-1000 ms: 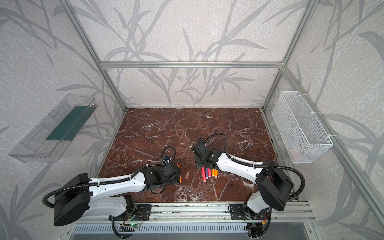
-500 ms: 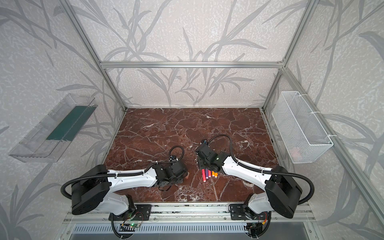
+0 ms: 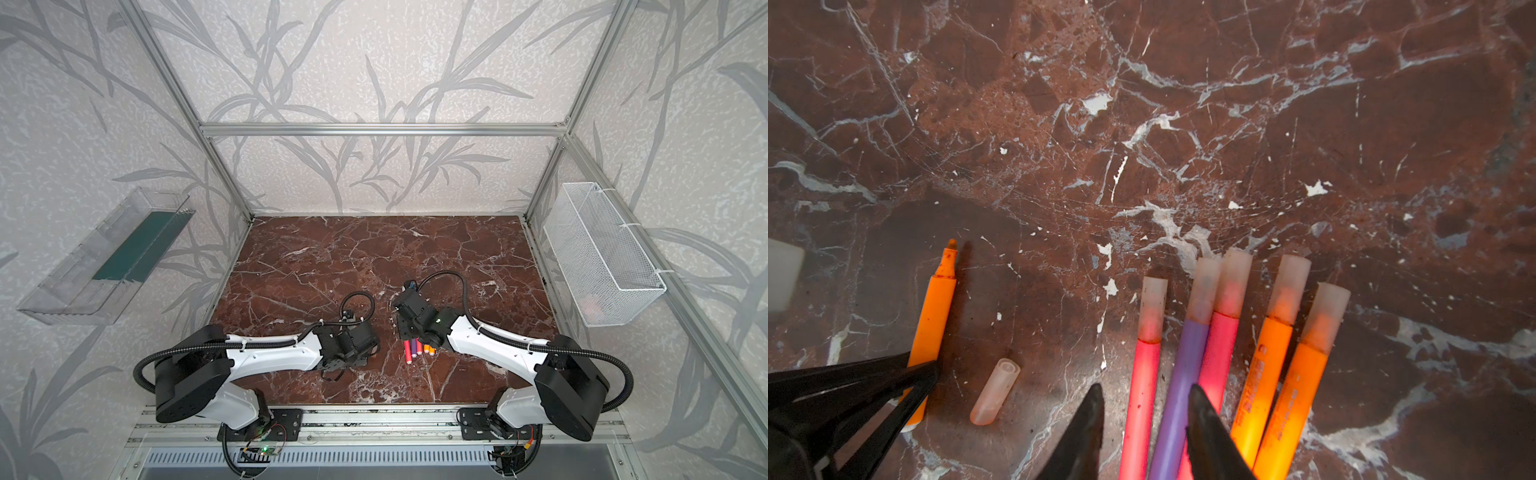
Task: Insert the pens into the pen caps
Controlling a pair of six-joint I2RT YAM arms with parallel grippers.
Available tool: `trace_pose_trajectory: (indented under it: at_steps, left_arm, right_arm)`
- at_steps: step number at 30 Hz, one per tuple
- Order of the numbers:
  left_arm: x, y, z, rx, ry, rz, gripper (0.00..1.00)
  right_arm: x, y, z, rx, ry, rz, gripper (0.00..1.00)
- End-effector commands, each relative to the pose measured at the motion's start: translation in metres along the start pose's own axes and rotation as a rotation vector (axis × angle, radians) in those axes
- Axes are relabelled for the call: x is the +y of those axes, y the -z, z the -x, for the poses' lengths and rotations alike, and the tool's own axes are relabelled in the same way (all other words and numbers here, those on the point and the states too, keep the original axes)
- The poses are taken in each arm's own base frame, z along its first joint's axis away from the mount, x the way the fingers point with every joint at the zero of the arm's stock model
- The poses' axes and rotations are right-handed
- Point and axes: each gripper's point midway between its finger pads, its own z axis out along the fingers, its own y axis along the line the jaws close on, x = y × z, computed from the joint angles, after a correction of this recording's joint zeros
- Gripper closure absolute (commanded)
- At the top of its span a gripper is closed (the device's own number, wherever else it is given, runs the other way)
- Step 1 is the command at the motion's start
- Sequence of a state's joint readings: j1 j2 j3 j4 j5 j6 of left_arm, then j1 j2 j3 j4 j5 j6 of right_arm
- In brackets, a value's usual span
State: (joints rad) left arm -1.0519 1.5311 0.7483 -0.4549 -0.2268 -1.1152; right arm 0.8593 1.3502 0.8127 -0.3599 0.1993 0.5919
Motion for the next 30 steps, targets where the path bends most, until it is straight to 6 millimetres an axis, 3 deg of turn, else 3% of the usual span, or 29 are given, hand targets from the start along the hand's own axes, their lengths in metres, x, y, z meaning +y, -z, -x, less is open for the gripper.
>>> trace_pose_trajectory:
  at_steps: [1,8,14,23,30]
  left_arm:
    - [0.024,-0.006,-0.012,0.041,-0.018,0.109,0.86]
    - [0.022,0.001,-0.006,0.022,-0.033,0.100,0.92]
    - [0.017,0.026,0.021,-0.054,-0.019,0.021,0.95]
    - [-0.018,0.099,0.064,-0.274,-0.087,-0.308,0.97]
    - [-0.037,0.127,0.068,-0.350,-0.113,-0.508,0.98]
  right_arm:
    - [0.001,0.007,0.005,-0.035,-0.016,0.026,0.65]
    - [0.002,0.015,0.007,-0.103,-0.082,0.089,0.64]
    - [0.007,0.029,0.011,-0.212,-0.200,0.214,0.62]
    - [0.053,0.054,0.026,-0.317,-0.264,0.569,0.50]
    - [0.088,0.059,0.041,-0.328,-0.300,0.765,0.48]
